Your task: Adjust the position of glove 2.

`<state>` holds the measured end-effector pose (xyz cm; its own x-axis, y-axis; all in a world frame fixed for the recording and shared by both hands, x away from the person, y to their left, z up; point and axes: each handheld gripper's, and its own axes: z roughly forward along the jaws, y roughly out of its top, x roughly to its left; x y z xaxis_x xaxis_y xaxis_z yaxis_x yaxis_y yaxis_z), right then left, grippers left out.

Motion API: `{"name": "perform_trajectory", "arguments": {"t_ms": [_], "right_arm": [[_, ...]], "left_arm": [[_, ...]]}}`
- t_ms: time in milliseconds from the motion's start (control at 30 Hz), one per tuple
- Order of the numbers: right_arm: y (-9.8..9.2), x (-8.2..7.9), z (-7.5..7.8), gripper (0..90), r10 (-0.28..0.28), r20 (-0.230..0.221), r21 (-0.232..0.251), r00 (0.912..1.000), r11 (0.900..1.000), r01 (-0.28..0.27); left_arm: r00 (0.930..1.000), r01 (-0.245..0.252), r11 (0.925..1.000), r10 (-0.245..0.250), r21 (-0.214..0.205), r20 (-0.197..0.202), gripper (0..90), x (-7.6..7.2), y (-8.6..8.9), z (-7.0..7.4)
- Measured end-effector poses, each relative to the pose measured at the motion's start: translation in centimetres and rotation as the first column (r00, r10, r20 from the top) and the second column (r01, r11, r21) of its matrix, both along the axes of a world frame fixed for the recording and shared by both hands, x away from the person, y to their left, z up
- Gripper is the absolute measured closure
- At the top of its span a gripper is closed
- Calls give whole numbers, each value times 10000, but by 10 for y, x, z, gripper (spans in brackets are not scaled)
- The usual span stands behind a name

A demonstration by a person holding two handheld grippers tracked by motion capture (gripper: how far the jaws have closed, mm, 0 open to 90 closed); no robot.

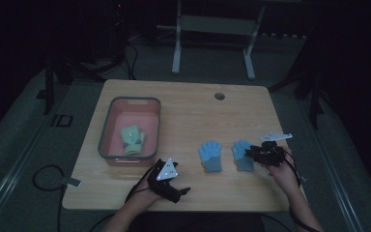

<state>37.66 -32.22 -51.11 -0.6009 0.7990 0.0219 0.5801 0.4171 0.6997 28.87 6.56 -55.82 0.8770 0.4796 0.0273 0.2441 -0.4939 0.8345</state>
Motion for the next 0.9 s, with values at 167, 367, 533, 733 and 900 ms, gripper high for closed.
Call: {"name": "perform_trajectory", "arguments": {"t_ms": [167, 367, 533, 733, 900], "right_arm": [[-10, 2, -5, 650, 805, -304, 104, 9963, 9967, -802], [-8, 5, -9, 636, 1383, -287, -43, 9900, 9904, -1385], [-3, 9, -18, 644, 1509, -455, -119, 9875, 9884, -1516], [1, 6, -30, 696, 1475, -482, -504, 9879, 9874, -1499], [8, 4, -29, 834, 1077, -580, -734, 9925, 9910, -1119]], "left_arm": [[10000, 6, 10000, -6, -1, -29, 22, 0, 0, 0], [10000, -6, 10000, 6, -10, -43, 21, 0, 0, 0], [10000, 3, 10000, -3, -17, -16, 22, 0, 0, 0], [10000, 29, 10000, -29, 14, -15, 22, 0, 0, 0], [10000, 53, 10000, -53, 80, -6, 22, 0, -1, 0]]}}
